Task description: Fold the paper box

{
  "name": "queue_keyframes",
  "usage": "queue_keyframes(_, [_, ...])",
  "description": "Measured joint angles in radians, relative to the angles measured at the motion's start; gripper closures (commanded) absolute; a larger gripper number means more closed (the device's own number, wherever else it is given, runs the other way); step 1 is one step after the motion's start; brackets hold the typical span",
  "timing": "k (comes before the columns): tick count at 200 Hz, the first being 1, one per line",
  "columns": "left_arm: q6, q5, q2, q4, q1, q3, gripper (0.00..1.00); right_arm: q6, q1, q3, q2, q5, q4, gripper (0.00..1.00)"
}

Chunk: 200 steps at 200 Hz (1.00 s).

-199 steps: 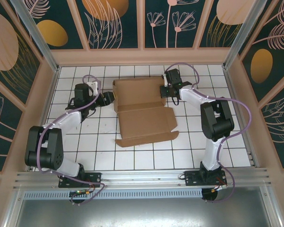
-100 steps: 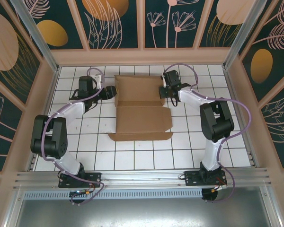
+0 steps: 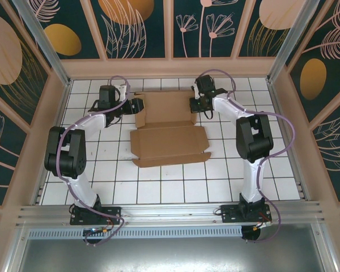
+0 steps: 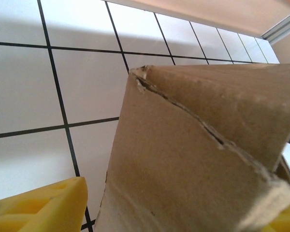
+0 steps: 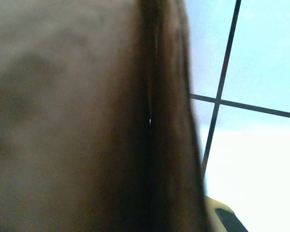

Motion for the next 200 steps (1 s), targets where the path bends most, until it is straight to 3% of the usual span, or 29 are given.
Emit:
queue_keyframes(77, [0.047, -0.072, 0.000, -0.027, -0.015, -0.013, 0.70, 0.042, 0.026, -0.040, -0.023, 0.069, 0.031, 1.00])
queue_keyframes(125, [0.108, -0.259, -0.006, -0.077, -0.076, -0.012, 0.87, 0.087, 0.046, -0.130, -0.087, 0.118, 0.069, 1.00])
queue_keyframes(200, [0.127, -0.599, -0.006, -0.164, -0.188, 0.016, 0.95, 0.219, 0.143, -0.185, -0.135, 0.315, 0.033, 1.00])
